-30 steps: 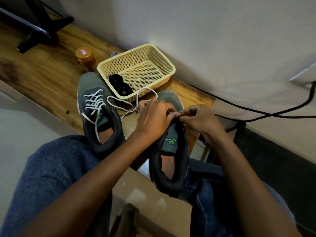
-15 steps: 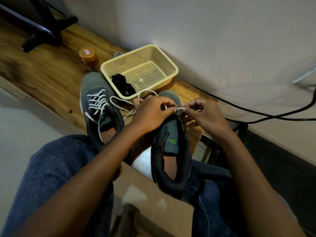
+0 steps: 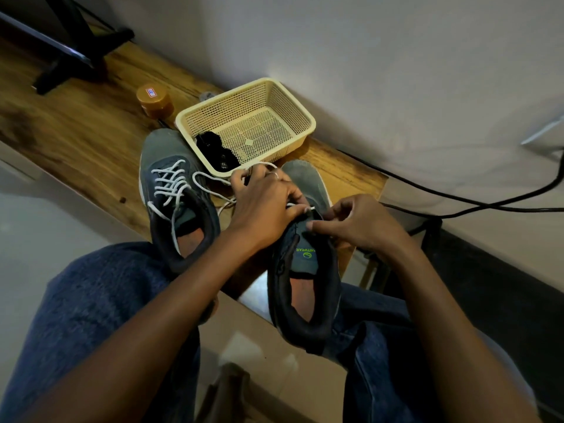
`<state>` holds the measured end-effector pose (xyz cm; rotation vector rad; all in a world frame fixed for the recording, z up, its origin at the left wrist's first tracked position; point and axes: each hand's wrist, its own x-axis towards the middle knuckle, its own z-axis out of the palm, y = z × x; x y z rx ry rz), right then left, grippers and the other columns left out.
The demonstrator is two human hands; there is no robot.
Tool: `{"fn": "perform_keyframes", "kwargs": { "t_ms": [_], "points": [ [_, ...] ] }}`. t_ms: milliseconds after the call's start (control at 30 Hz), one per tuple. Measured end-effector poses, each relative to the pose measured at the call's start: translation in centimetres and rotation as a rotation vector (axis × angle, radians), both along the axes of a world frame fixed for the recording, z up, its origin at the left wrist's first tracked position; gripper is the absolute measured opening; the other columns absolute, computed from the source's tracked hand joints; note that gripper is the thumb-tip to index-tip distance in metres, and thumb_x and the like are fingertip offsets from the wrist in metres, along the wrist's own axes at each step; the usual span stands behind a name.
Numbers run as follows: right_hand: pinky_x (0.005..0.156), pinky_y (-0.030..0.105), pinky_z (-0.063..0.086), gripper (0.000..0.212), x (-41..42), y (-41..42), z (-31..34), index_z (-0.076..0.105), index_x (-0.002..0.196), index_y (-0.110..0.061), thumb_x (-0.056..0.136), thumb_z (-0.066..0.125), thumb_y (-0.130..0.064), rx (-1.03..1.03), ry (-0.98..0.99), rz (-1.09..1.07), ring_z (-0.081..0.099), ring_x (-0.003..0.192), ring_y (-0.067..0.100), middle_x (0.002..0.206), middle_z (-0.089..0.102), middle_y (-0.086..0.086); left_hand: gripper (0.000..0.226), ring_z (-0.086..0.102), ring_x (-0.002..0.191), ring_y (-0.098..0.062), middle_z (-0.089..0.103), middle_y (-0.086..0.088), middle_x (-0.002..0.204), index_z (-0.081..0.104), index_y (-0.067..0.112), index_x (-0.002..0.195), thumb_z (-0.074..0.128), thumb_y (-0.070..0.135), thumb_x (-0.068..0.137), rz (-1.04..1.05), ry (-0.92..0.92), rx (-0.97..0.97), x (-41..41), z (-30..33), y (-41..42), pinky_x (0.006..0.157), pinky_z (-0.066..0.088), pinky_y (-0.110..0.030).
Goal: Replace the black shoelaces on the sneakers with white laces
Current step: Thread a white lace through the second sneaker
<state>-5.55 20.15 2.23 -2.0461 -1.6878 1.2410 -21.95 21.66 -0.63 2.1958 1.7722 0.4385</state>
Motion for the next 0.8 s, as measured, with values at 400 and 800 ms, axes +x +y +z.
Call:
{"fn": "perform_keyframes", "kwargs": {
  "t_ms": [400, 800],
  "points": [
    [0.048, 0.031, 0.034, 0.027, -2.8, -3.3, -1.3, 0.051, 0.052, -0.008, 0.076, 0.062, -0.009, 0.282, -0.146, -0.136, 0.046, 0.052, 0.02, 0.05, 0.045, 0.005, 0.008, 0.042, 0.106, -0.018, 0.047, 0.012, 0.097, 0.073, 0.029, 0.087, 0.071, 0.035, 0.083, 0.158, -0.197, -0.044, 1.8, -2.7, -2.1, 0.086, 0.038, -0.035],
    [0.057, 0.034, 0.053, 0.015, -2.7, -4.8, -1.4, 0.076, 0.087, -0.013, 0.075, 0.069, -0.01, 0.171, 0.174, -0.218, 0.062, 0.061, 0.012, 0.07, 0.071, 0.009, 0.007, 0.037, 0.108, -0.015, 0.05, 0.011, 0.103, 0.073, 0.027, 0.088, 0.069, 0.032, 0.084, 0.153, -0.176, -0.003, 2.4, -3.4, -2.3, 0.085, 0.023, -0.032]
  ]
}}
